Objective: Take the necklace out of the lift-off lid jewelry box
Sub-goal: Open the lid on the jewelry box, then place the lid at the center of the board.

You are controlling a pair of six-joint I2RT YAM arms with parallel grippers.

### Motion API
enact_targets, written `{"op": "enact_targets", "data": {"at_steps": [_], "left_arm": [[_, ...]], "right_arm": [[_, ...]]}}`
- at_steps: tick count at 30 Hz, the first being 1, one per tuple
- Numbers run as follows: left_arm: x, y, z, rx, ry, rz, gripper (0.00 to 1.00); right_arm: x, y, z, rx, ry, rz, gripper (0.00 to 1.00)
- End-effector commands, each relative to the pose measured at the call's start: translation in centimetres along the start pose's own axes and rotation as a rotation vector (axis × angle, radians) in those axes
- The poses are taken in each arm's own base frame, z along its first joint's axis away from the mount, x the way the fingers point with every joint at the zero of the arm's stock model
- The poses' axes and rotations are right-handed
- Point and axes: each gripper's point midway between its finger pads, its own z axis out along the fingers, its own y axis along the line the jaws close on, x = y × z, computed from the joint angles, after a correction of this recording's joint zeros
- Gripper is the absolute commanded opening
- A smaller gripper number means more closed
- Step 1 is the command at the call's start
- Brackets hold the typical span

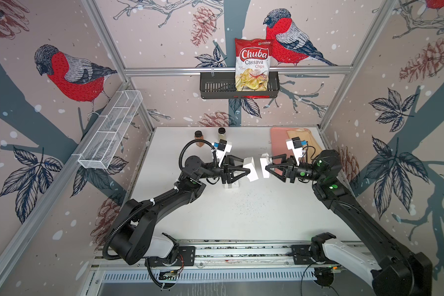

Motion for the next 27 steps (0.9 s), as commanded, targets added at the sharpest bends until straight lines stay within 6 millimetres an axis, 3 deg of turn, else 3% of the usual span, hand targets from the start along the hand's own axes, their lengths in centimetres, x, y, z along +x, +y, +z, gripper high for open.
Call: {"op": "enact_targets", "data": {"at_steps": [1,4,7,11,16,22,27], "left_arm": [[-1.1,-0.8,0.1,0.02,-0.017,0.046,0.57],[-1.4,-1.0,0.2,0.028,-0.013,0.051,0.58],[-1.6,-1.1,0.3,0.032,-0.011,0.052,0.59],[-1.7,-1.2,0.3,0.034,-0.012,0.053,0.59],[-1.6,-1.4,0.3,0.042,-0.012,0.06,0.59],[-1.7,-1.8,0.2,0.056,-0.015,0.071,0.59],[-1.4,-2.3,-0.1,0.067,-0.012,0.085,0.6]], "right_arm": [[1.5,-5.6,-1.3,0.285,0.008,0.088,0.7],[4.5,-10.5,-2.6,0.504,0.056,0.18,0.7],[8.4,-13.8,-3.2,0.617,0.133,0.295,0.69],[13.4,-16.5,-3.5,0.722,0.223,0.415,0.68],[17.9,-18.5,-3.8,0.828,0.34,0.493,0.68],[20.5,-20.6,-4.8,0.938,0.436,0.523,0.72],[20.1,-20.8,-4.7,0.94,0.468,0.492,0.82]]}}
